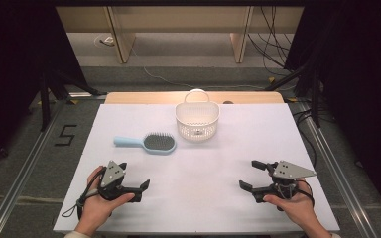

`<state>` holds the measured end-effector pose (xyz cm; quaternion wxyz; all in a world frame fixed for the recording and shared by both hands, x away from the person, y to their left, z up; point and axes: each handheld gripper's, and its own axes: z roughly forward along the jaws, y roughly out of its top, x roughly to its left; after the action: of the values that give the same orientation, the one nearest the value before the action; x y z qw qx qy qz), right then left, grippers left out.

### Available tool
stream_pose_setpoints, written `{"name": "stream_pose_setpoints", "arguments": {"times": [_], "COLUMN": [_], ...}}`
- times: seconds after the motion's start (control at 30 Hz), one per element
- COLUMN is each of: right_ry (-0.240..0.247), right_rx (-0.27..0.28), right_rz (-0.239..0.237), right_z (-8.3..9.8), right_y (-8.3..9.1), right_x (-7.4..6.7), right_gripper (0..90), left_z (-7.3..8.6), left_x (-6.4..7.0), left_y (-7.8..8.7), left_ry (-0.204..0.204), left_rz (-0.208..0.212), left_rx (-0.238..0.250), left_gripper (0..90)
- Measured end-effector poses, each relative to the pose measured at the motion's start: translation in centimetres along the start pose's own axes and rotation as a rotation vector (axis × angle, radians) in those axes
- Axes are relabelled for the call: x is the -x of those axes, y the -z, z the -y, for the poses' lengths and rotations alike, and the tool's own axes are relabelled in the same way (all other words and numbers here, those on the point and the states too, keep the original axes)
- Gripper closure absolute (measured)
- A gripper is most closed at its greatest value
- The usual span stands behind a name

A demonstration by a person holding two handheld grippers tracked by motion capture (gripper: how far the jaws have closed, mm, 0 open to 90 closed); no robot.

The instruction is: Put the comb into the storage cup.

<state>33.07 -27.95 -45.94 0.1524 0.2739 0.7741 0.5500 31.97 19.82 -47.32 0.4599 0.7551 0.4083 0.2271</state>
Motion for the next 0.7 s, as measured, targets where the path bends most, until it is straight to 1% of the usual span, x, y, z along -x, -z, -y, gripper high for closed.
{"name": "stream_pose_setpoints", "arguments": {"times": [0.17,0.37,0.4,0.43,0.47,0.5,0.53,0.57,0.6,0.63,0.67,0.7], "right_ry": [0.001,-0.003,-0.005,-0.006,-0.013,-0.019,-0.025,-0.033,-0.036,-0.036,-0.039,-0.039], "right_rx": [0.001,-0.002,-0.001,0.001,0.004,0.005,0.005,0.006,0.004,0.004,0.003,0.003], "right_rz": [0.000,-0.002,-0.002,0.000,0.005,0.007,0.010,0.011,0.013,0.013,0.016,0.016], "right_z": [0.0,0.0,0.0,0.0,0.0,0.1,0.1,0.1,0.2,0.2,0.2,0.2], "right_y": [0.0,-0.1,-0.1,-0.1,-0.1,-0.1,-0.1,-0.1,-0.2,-0.2,-0.2,-0.2], "right_x": [0.0,0.0,0.0,0.0,0.1,0.2,0.3,0.3,0.4,0.4,0.4,0.4], "right_gripper": [14.5,14.2,14.2,14.3,14.3,14.3,14.3,14.3,14.4,14.4,14.4,14.4], "left_z": [-0.1,-0.3,-0.5,-0.7,-1.0,-1.0,-1.2,-1.2,-1.4,-1.4,-1.6,-1.8], "left_x": [-0.1,-0.4,-0.5,-0.6,-1.1,-1.1,-1.6,-1.6,-2.3,-2.3,-2.7,-3.2], "left_y": [0.0,0.1,0.1,0.1,0.1,0.1,-0.1,-0.1,-0.4,-0.4,-0.6,-0.8], "left_ry": [0.001,0.019,0.022,0.025,0.052,0.052,0.065,0.065,0.073,0.073,0.080,0.086], "left_rz": [-0.001,0.002,0.000,-0.010,-0.059,-0.059,-0.086,-0.086,-0.128,-0.128,-0.140,-0.148], "left_rx": [0.004,0.012,0.014,0.011,0.020,0.020,0.020,0.020,0.008,0.008,-0.008,-0.021], "left_gripper": [0.0,0.4,1.4,3.2,17.6,25.0,30.4,37.2,46.6,54.7,64.7,64.7]}}
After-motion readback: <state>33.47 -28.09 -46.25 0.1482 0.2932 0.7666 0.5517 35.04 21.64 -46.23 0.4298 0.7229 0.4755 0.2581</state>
